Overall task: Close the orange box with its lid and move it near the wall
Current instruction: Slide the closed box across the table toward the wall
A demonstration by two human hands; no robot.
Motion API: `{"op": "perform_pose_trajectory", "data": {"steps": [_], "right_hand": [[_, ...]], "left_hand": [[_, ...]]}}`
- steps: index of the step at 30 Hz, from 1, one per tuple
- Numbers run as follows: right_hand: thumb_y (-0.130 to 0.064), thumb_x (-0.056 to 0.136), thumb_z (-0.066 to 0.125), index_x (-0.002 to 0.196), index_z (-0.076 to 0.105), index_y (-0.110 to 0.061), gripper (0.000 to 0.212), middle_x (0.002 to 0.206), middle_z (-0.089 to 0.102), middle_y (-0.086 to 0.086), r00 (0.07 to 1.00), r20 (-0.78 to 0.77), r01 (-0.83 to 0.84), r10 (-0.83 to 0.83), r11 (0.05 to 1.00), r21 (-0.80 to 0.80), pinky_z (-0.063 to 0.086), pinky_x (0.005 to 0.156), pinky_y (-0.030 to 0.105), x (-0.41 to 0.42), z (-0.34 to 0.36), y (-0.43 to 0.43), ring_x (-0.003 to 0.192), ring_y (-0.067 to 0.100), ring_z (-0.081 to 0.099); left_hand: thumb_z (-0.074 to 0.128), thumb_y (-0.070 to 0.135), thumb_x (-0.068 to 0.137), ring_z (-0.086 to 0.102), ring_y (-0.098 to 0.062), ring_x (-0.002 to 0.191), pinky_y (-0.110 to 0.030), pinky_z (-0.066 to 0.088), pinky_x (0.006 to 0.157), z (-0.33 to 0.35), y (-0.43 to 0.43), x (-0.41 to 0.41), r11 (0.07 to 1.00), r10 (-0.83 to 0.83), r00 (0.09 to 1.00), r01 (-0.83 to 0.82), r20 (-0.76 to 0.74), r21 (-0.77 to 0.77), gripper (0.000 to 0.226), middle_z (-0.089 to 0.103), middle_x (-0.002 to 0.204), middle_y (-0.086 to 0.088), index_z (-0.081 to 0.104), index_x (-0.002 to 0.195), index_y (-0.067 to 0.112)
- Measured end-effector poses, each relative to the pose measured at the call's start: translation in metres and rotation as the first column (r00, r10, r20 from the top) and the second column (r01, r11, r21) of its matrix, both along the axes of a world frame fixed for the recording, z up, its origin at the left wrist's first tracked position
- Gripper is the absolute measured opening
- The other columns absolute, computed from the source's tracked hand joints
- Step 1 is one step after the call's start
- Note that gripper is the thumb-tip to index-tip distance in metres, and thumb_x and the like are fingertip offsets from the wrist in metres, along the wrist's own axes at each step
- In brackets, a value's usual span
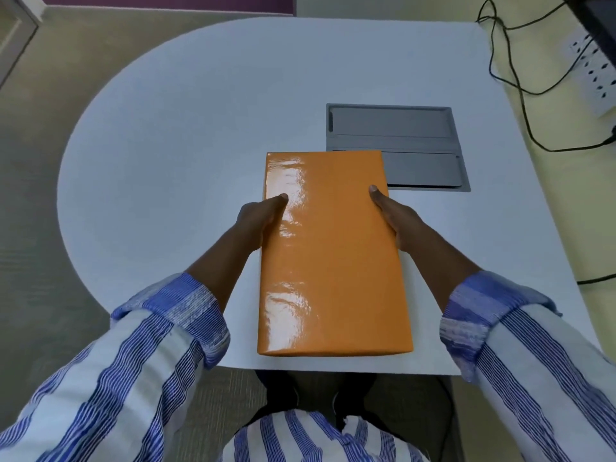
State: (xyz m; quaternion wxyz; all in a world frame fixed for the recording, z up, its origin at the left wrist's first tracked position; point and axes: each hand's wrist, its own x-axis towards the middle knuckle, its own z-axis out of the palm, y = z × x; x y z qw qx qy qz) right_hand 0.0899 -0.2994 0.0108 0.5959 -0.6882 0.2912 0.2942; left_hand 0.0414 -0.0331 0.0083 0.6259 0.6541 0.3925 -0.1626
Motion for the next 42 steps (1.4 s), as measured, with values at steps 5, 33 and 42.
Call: {"op": "perform_pose_trajectory", "data": {"steps": [5,33,42], "right_hand": [[-0.084,0.067,0.066,0.129,0.062,-0.026,0.085,0.115,0.073,0.002,0.998,-0.03,-0.046,0.05,0.993,0.113,0.059,0.084,0.045,-0.038,-0.009,-0.021,0.103,0.023,0.071],[-0.081,0.079,0.056,0.108,0.062,-0.028,0.061,0.114,0.071,0.004,0.992,0.126,-0.012,0.026,0.994,-0.113,0.054,0.098,0.049,-0.031,0.033,-0.19,0.104,0.028,0.068],[-0.084,0.079,0.05,0.129,0.062,-0.018,0.084,0.115,0.069,0.006,0.99,0.139,0.011,0.025,0.967,-0.254,0.053,0.099,0.05,-0.029,0.024,-0.262,0.103,0.029,0.067]], "left_hand": [[0.045,0.081,0.085,0.059,-0.036,0.123,-0.057,0.047,0.106,-0.02,0.009,-0.038,0.983,-0.001,1.0,0.003,0.008,-0.183,0.083,0.06,0.137,-0.012,0.048,0.145,0.024],[0.048,0.072,0.091,0.075,-0.033,0.103,-0.052,0.062,0.082,-0.013,-0.173,-0.005,0.884,-0.097,0.978,0.17,0.184,-0.435,0.064,0.075,0.119,-0.01,0.054,0.141,0.032],[0.046,0.073,0.09,0.076,-0.029,0.1,-0.047,0.063,0.076,-0.027,-0.251,0.006,0.883,-0.142,0.975,0.203,0.173,-0.423,0.067,0.077,0.115,-0.007,0.053,0.141,0.031]]}}
